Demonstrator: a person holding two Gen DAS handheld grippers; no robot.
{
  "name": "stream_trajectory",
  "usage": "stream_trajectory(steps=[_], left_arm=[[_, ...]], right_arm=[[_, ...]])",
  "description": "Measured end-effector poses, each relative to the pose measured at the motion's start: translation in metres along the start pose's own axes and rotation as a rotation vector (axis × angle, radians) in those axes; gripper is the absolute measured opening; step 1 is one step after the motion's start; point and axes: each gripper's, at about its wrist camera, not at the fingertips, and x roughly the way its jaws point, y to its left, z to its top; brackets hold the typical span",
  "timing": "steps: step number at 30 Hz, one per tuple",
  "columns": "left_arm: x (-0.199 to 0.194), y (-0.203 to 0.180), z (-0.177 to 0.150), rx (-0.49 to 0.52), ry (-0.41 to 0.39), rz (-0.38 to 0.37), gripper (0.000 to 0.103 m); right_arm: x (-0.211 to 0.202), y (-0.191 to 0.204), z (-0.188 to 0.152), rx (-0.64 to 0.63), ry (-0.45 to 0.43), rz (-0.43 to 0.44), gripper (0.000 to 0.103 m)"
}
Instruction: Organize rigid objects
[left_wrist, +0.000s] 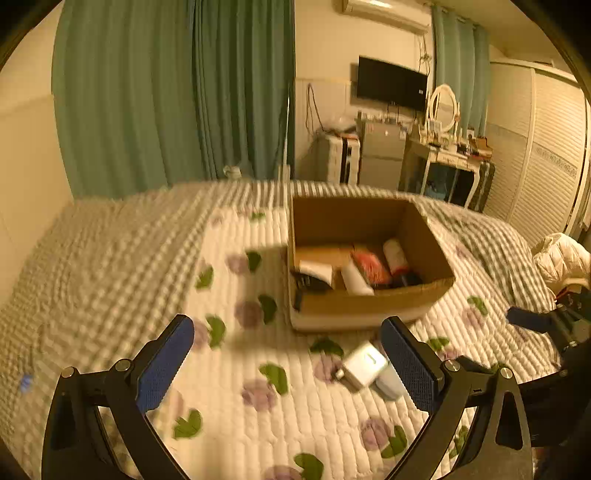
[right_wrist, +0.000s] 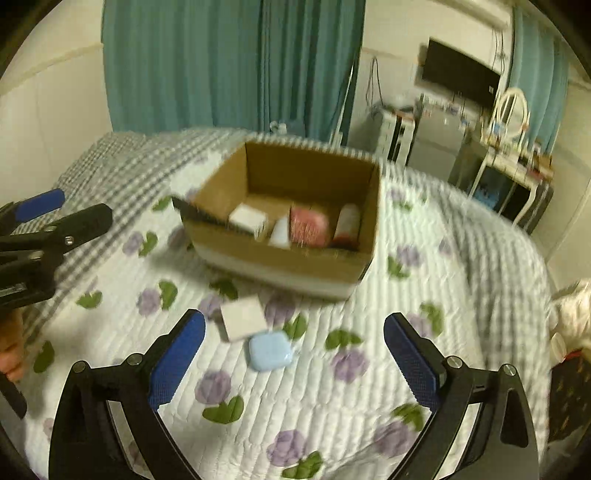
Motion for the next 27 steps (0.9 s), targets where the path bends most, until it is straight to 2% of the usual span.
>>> stream_trajectory(steps=[4, 11, 15, 16, 19, 20, 21, 27], left_arm=[[0.030, -0.004, -0.018, 0.007, 0.055, 0.018, 0.103], [0.075, -0.001, -0.045, 0.009, 0.143, 0.056, 0.103], [0.094, 0.001, -0.058, 0.010, 0.186, 0.079, 0.103], [0.097, 0.001, -0.059, 0.009, 0.196, 0.082, 0.103], [0.104, 0.001, -0.064, 0.004, 0.218, 0.089, 0.103], [0.105, 0.000, -0.065, 0.007, 0.222, 0.091, 0.103], [0.106, -0.002, -0.066, 0.014, 0.226, 0.092, 0.103], [0.105, -0.020, -0.065, 0.057, 0.230, 0.084, 0.103]], right_arm=[[0.041, 0.007, -0.016, -0.014, 0.060, -0.005, 0.098], [0.105, 0.014, -0.036, -0.032, 0.134, 0.037, 0.097], [0.128, 0.010, -0.038, -0.012, 0.177, 0.076, 0.088], [0.132, 0.010, -0.037, -0.012, 0.183, 0.078, 0.080], [0.140, 0.009, -0.036, -0.018, 0.195, 0.111, 0.070], [0.141, 0.009, -0.037, -0.014, 0.197, 0.131, 0.064], [0.141, 0.010, -0.037, -0.010, 0.199, 0.157, 0.048], [0.130, 0.006, -0.041, -0.018, 0.197, 0.144, 0.048]])
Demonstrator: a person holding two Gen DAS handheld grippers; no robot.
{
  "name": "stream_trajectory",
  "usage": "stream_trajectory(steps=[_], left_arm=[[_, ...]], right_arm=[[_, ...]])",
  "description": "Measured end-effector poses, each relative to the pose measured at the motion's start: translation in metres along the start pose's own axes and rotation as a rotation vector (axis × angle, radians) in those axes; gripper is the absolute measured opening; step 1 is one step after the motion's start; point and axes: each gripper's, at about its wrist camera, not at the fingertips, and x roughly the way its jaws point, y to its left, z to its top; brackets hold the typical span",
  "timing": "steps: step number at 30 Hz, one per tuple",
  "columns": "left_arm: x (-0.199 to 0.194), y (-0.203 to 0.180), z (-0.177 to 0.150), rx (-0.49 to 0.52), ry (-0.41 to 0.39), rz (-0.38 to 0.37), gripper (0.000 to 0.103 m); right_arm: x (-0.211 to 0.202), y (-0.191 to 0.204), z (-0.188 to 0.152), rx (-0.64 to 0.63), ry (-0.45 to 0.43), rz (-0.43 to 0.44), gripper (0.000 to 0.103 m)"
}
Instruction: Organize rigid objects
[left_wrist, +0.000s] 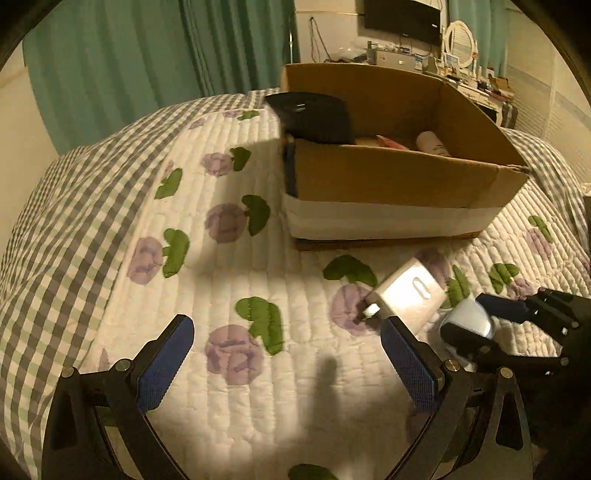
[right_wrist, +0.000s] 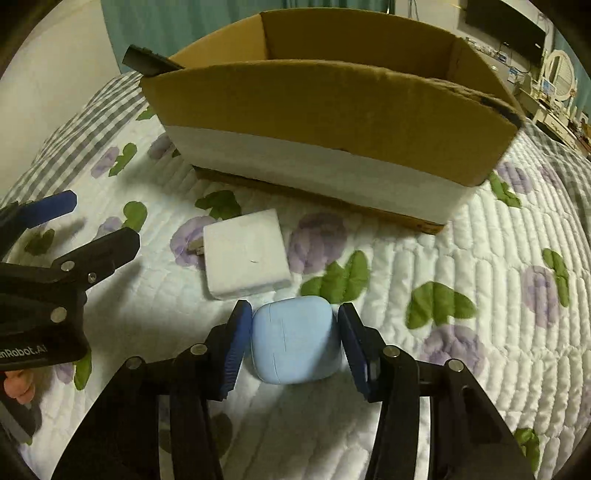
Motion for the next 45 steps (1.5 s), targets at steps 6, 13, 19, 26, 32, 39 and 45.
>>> stream_trajectory(steps=[6, 13, 19, 26, 32, 39, 45], left_arm=[[0.005, -0.031, 0.003, 0.054, 0.008, -0.040, 0.103], [0.031, -0.067, 0.009, 0.103, 0.036, -0.096, 0.103], [0.060, -0.087, 0.008, 0.106, 0.071, -0.122, 0.086], [0.059, -0.083, 0.009, 0.098, 0.049, -0.136, 0.077], [0.031, -0.070, -0.001, 0.081, 0.021, -0.126, 0.077], [-0.032, -0.063, 0.013, 0.061, -0.063, -0.131, 0.077], [-0.086, -0.048, 0.035, 0.040, -0.165, -0.127, 0.077]], right_arm=[[-0.035, -0.033, 0.005, 0.054, -0.073, -0.055, 0.046], [-0.044, -0.076, 0.001, 0.194, -0.074, -0.081, 0.045], [-0.046, -0.071, 0.003, 0.156, -0.072, -0.119, 0.045], [-0.041, -0.071, 0.002, 0.150, -0.072, -0.128, 0.045], [-0.041, -0.064, 0.000, 0.127, -0.082, -0.153, 0.045], [-0.069, -0.049, 0.002, 0.109, -0.144, -0.156, 0.044], [-0.117, -0.036, 0.019, 0.083, -0.245, -0.146, 0.012]])
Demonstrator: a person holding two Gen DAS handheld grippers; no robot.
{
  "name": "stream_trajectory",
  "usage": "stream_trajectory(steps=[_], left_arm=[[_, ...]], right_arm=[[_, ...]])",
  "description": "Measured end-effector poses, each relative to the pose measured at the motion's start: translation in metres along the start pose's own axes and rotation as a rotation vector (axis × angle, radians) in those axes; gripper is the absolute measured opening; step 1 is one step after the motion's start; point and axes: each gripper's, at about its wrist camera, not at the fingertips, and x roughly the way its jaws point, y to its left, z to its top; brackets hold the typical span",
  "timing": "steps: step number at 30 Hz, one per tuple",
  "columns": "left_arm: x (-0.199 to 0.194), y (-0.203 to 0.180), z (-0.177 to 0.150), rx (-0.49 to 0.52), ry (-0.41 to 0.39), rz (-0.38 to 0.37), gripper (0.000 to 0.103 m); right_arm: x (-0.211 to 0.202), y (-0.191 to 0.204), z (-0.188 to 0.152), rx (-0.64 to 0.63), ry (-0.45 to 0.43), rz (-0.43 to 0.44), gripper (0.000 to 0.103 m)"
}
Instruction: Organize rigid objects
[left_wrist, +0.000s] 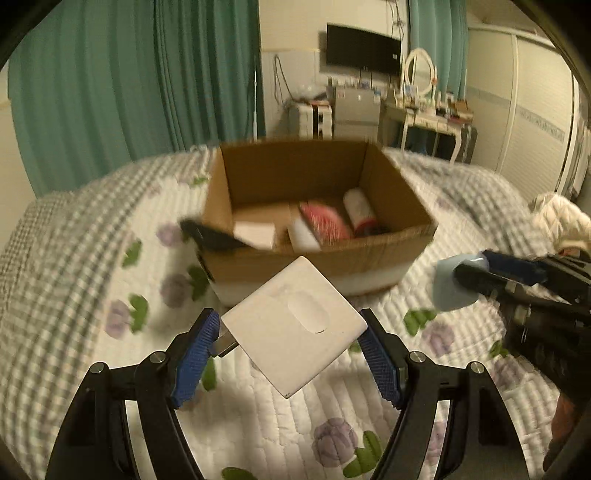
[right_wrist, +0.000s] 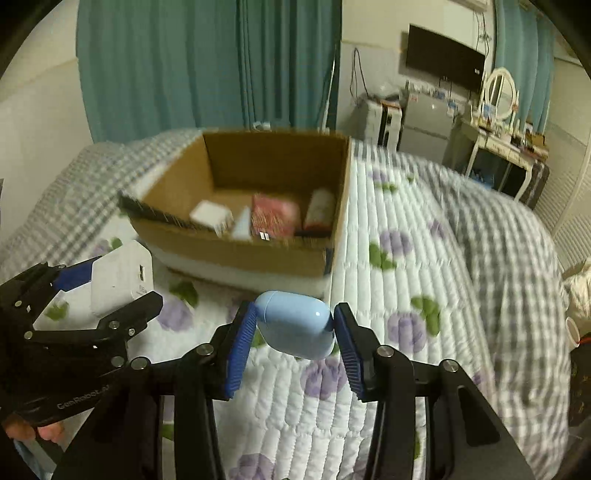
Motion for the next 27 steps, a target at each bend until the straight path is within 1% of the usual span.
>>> stream_trajectory(steps=[1, 3, 6, 8, 11, 12, 13, 14, 15, 18, 21, 23, 25, 27], left_arm=[[-0.008, 0.002, 0.005, -0.001, -0.016, 0.004, 0.077], [-0.023, 0.005, 0.015, -0.006, -0.045, 0.010, 0.077], [-0.032, 0.011, 0.022, -0.024, -0.062, 0.003, 0.077], [-0.030, 0.016, 0.021, -0.019, -0.069, 0.013, 0.077], [-0.020, 0.026, 0.013, -0.032, -0.050, 0.024, 0.077], [-0.013, 0.029, 0.009, -0.043, -0.033, 0.028, 0.077], [-0.006, 0.031, 0.005, -0.048, -0.019, 0.034, 0.077], [-0.002, 0.032, 0.003, -0.050, -0.008, 0.038, 0.077], [0.007, 0.034, -0.001, -0.052, 0.010, 0.046, 0.077], [0.025, 0.039, -0.010, -0.065, 0.046, 0.050, 0.077], [0.036, 0.042, -0.015, -0.072, 0.063, 0.050, 0.077], [0.043, 0.043, -0.016, -0.071, 0.070, 0.051, 0.077], [0.046, 0.043, -0.016, -0.074, 0.074, 0.050, 0.077], [0.048, 0.044, -0.016, -0.075, 0.076, 0.050, 0.077]], right_arm=[[-0.007, 0.001, 0.006, -0.004, -0.016, 0.016, 0.003], [-0.016, 0.003, 0.019, -0.009, -0.026, 0.020, 0.003], [-0.020, 0.005, 0.029, -0.024, -0.027, 0.034, 0.003], [-0.016, 0.001, 0.028, -0.002, -0.018, 0.059, 0.003], [-0.002, 0.002, 0.015, -0.003, 0.012, 0.101, 0.004], [0.005, 0.003, 0.010, -0.001, 0.028, 0.102, 0.011], [0.015, 0.003, 0.005, 0.001, 0.049, 0.100, 0.031], [0.025, 0.005, -0.001, 0.005, 0.066, 0.103, 0.041], [0.033, 0.006, -0.006, 0.010, 0.079, 0.106, 0.048], [0.066, 0.015, -0.017, -0.005, 0.145, 0.090, 0.048], [0.091, 0.018, -0.024, -0.019, 0.196, 0.068, 0.048], [0.108, 0.018, -0.027, -0.014, 0.237, 0.073, 0.048], [0.119, 0.018, -0.029, -0.007, 0.256, 0.078, 0.051], [0.123, 0.018, -0.026, -0.007, 0.254, 0.084, 0.051]])
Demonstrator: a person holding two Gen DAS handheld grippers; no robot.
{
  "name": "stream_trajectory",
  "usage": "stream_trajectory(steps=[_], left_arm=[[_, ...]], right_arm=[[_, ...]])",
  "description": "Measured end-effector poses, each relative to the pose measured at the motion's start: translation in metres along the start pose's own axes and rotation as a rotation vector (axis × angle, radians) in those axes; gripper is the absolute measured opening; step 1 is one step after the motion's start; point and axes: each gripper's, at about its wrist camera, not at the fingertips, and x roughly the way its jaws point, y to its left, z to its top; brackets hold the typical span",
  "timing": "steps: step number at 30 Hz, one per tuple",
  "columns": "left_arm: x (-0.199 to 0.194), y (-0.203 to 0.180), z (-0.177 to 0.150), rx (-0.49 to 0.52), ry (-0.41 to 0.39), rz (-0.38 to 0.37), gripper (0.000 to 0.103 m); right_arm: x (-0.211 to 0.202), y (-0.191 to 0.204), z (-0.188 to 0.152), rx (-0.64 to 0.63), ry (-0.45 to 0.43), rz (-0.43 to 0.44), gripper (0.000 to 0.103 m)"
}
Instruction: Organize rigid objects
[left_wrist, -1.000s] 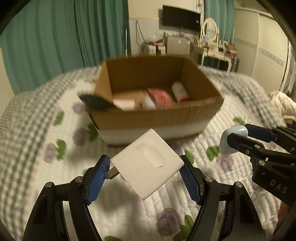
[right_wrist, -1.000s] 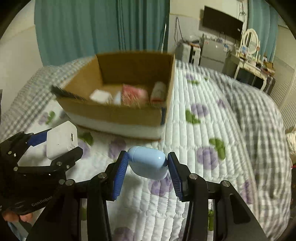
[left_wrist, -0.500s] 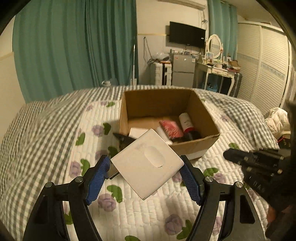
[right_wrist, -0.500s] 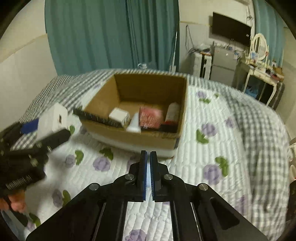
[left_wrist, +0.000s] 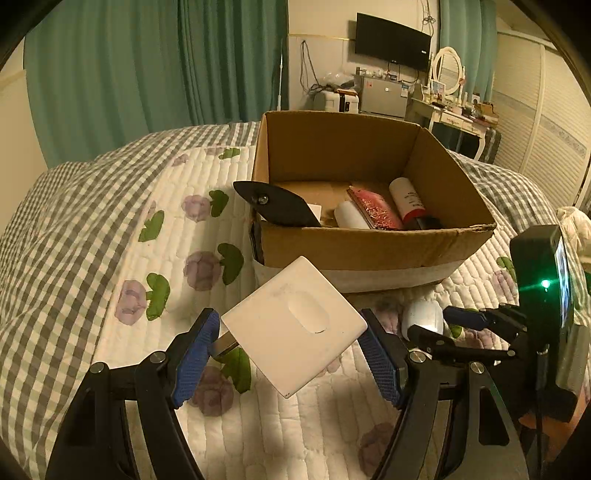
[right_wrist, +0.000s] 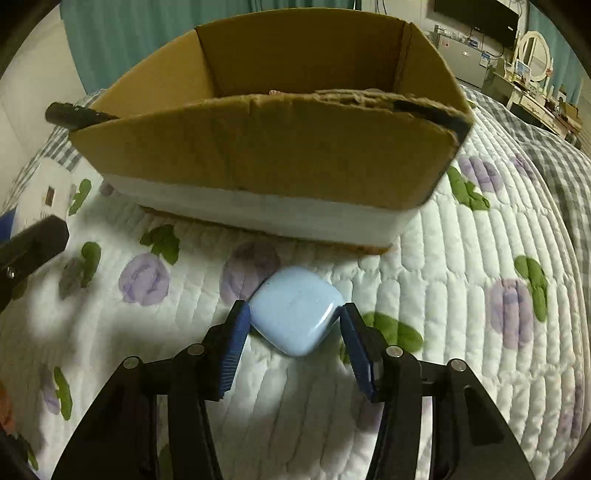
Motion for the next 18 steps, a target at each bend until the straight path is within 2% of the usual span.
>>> stream_trajectory(steps=[8, 13, 18], left_arm=[[-0.003, -0.001, 0.000, 0.002, -0.002, 0.002, 0.077], [-0.012, -0.002, 0.002, 0.010, -0.015, 0.008, 0.077], [-0.030, -0.005, 0.011, 0.025, -0.053, 0.005, 0.077]], right_arm=[[0.022, 0.009, 0.003, -0.050, 0.046, -0.026, 0.059], [0.015, 0.012, 0.000, -0.059, 0.001, -0.034, 0.057], [-0.035, 0.012, -0.011, -0.061, -0.104, -0.028, 0.056]])
